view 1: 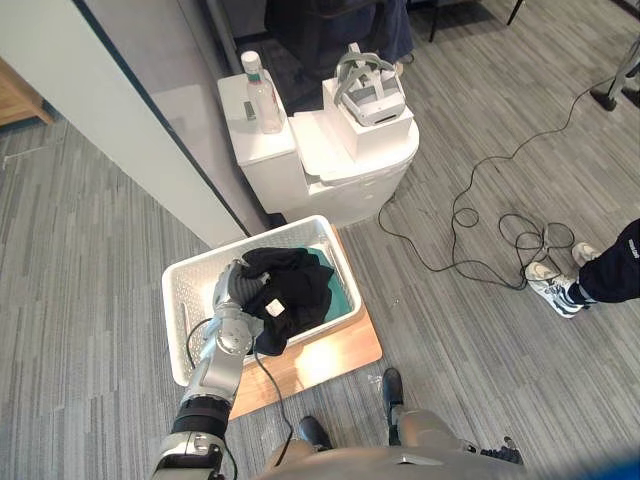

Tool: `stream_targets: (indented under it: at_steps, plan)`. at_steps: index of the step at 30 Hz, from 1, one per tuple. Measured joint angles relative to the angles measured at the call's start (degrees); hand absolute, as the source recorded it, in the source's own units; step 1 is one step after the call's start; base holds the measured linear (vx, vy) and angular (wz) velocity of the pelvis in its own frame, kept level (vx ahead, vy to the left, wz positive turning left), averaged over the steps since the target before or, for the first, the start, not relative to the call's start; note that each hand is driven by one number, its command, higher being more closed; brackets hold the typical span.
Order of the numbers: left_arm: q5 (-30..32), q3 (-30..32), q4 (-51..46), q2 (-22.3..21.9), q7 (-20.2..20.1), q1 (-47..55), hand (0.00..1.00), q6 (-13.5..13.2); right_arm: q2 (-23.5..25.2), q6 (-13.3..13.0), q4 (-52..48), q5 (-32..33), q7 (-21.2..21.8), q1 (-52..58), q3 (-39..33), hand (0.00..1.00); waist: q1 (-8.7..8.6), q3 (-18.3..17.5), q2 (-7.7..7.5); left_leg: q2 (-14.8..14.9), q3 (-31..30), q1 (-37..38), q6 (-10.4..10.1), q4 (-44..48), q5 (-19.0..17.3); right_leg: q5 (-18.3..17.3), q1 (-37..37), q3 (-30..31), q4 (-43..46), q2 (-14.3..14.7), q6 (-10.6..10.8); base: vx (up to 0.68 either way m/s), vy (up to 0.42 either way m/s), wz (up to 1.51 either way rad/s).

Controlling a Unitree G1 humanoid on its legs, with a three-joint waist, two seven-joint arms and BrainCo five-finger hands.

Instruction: Tidy the bed and pick cloth on bed and put in laundry

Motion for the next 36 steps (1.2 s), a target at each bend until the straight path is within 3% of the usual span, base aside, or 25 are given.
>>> stream_targets:
  at_steps: [6, 18, 19, 23, 26, 28, 31, 36]
  plan:
    - [-0.04, 0.81, -12.03, -2.22, -1.07, 4.11, 0.00, -0.04, -0.47, -0.01, -0.10, 0.00, 1.95, 0.13, 0.76, 0.00, 1.30, -0.01, 0.09, 0.47, 1.05, 1.53, -0.15, 1.49, -0.08, 0.00, 1.61, -0.31, 0.60, 0.07, 0.00, 0.04, -0.014, 0.04]
    - [-4.70, 3.67, -19.91, -4.59, -2.23, 9.43, 0.00, -3.05, -1.58, 0.23, 1.23, 0.03, 4.38, 0.84, 1.85, 0.00, 4.08, -0.60, 0.10, 0.45, -0.40, 4.69, -0.17, 0.56, -0.49, -1.69, 5.73, -3.33, 1.36, -0.18, -0.36, -0.07, -0.027, 0.11]
    - [-5.14, 5.00, -18.68, -5.32, -2.13, 10.39, 0.00, -4.31, -1.63, 0.68, 1.47, 0.03, 4.37, 0.84, 1.84, 0.00, 4.18, -1.09, 0.07, 0.46, -0.58, 4.81, 0.00, 0.55, -0.46, -1.69, 6.19, -3.71, 1.07, -0.21, -0.37, -0.06, -0.038, 0.10]
    - [-9.29, 8.23, -10.36, -6.61, -0.19, 11.13, 0.00, -4.97, -1.76, 0.94, 2.82, -0.13, 4.16, 0.77, 1.99, 0.00, 4.40, -2.69, -0.17, 0.46, -1.33, 5.11, 0.20, 0.53, -0.29, -1.69, 7.07, -4.51, 0.86, -0.32, -0.37, -0.03, -0.029, 0.11]
    - [-18.93, 14.61, -5.62, -6.00, 0.07, 11.32, 0.00, -5.54, -1.57, 0.99, 3.23, 0.02, 4.07, 0.87, 2.15, 0.00, 4.43, -3.51, -0.65, 0.46, -2.12, 5.92, 0.28, 0.40, -0.08, -1.69, 8.35, -5.60, 0.77, -0.41, -0.37, -0.03, -0.020, 0.15]
    - [-22.19, 16.25, -2.86, -4.51, 0.39, 11.58, 0.00, -5.99, -1.72, 1.13, 3.21, 0.05, 3.95, 0.80, 2.98, 0.00, 4.57, -3.72, -0.70, 0.44, -2.31, 6.32, 0.30, 0.37, 0.02, -1.69, 8.82, -6.09, 0.77, -0.48, -0.36, -0.03, -0.017, 0.11]
    - [-28.84, 20.60, 3.85, -3.33, 0.34, 12.94, 0.00, -6.72, -1.71, 1.26, 3.21, 0.05, 3.21, 0.74, 3.09, 0.00, 5.79, -4.81, -0.72, 0.24, -2.69, 7.05, 0.25, -0.62, 0.61, -1.94, 9.31, -6.91, 0.78, -0.50, -0.25, -0.04, -0.024, 0.09]
    - [-40.63, 31.22, 23.06, -4.80, -0.53, 13.77, 0.00, -6.51, -1.60, 1.28, 2.71, 1.09, 1.73, -0.77, 3.05, 0.00, 6.26, -6.43, -0.80, -0.48, -4.40, 7.95, 0.32, -3.43, 2.16, -3.49, 10.31, -9.86, 0.91, -0.90, -0.28, -0.02, -0.023, 0.22]
